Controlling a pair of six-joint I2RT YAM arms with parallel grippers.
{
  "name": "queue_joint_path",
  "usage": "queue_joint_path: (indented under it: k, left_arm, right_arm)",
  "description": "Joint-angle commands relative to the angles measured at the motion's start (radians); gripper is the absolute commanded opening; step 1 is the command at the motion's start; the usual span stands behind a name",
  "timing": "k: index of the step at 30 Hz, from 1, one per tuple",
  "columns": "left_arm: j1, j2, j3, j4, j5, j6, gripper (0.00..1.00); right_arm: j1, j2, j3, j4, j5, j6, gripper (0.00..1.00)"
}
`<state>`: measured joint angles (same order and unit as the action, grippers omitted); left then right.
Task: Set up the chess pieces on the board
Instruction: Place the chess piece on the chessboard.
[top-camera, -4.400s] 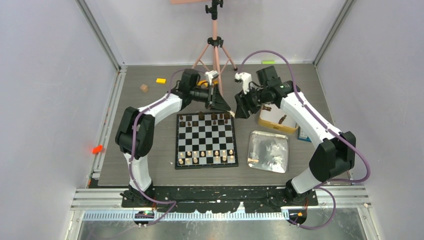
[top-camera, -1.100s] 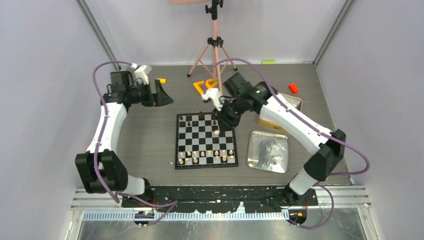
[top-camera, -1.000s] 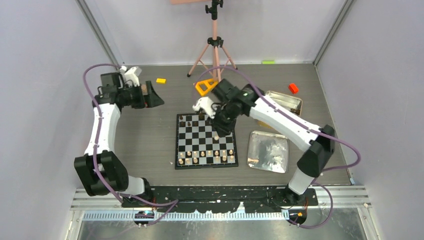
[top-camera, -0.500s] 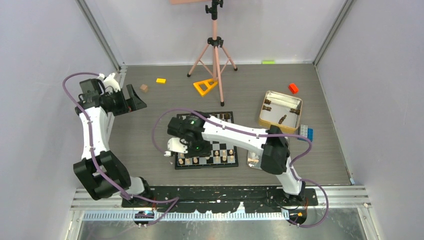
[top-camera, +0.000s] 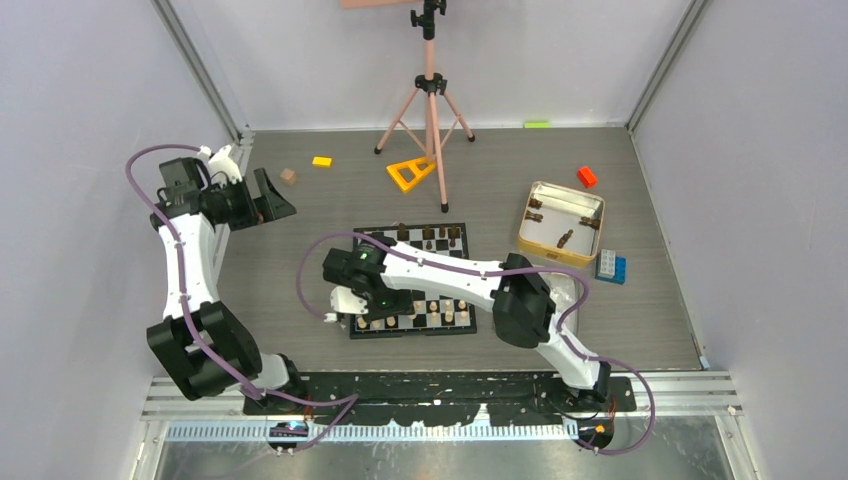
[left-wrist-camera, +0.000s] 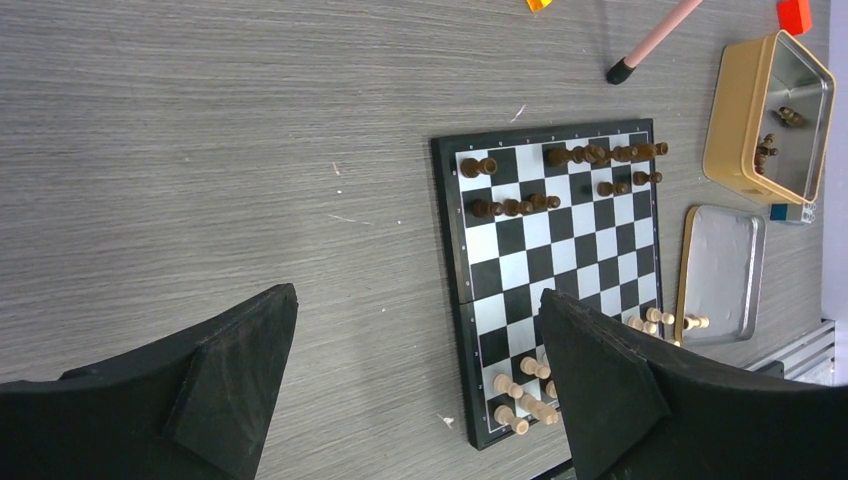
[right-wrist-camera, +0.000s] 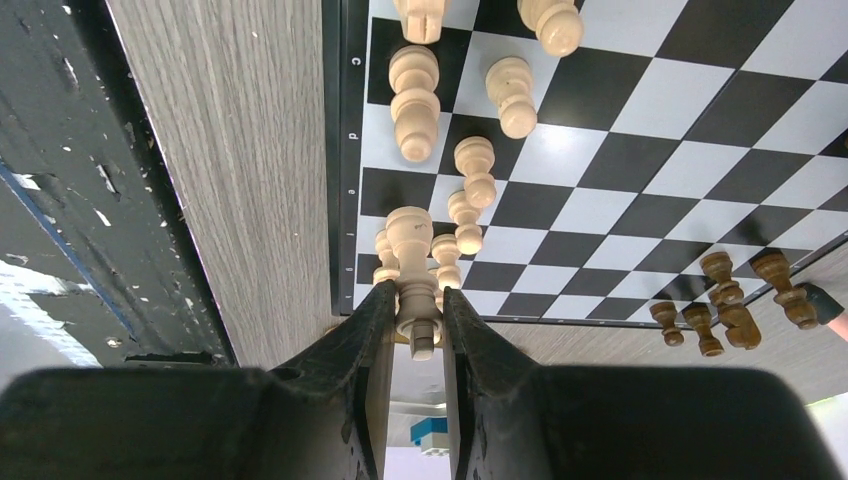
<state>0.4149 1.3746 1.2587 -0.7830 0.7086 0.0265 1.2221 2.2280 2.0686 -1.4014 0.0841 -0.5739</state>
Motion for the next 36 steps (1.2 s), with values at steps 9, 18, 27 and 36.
queue_joint_path:
  k: [9, 18, 27, 36]
  left_arm:
    - [0.016, -0.011, 0.021, -0.002, 0.055, -0.013, 0.95]
    - [0.021, -0.007, 0.019, -0.004, 0.065, -0.014, 0.95]
    - [0.024, -0.009, 0.018, -0.007, 0.073, -0.014, 0.95]
    - [0.028, -0.005, 0.015, -0.009, 0.083, -0.014, 0.95]
  right_arm:
    - [0.012, 0.020, 0.045, 0.023, 0.001, -0.014, 0.02]
    - [0.024, 0.028, 0.022, 0.052, -0.019, 0.000, 0.02]
    - [0.037, 0.035, 0.007, 0.062, -0.023, 0.005, 0.02]
    - [0.039, 0.041, -0.021, 0.080, -0.005, 0.004, 0.02]
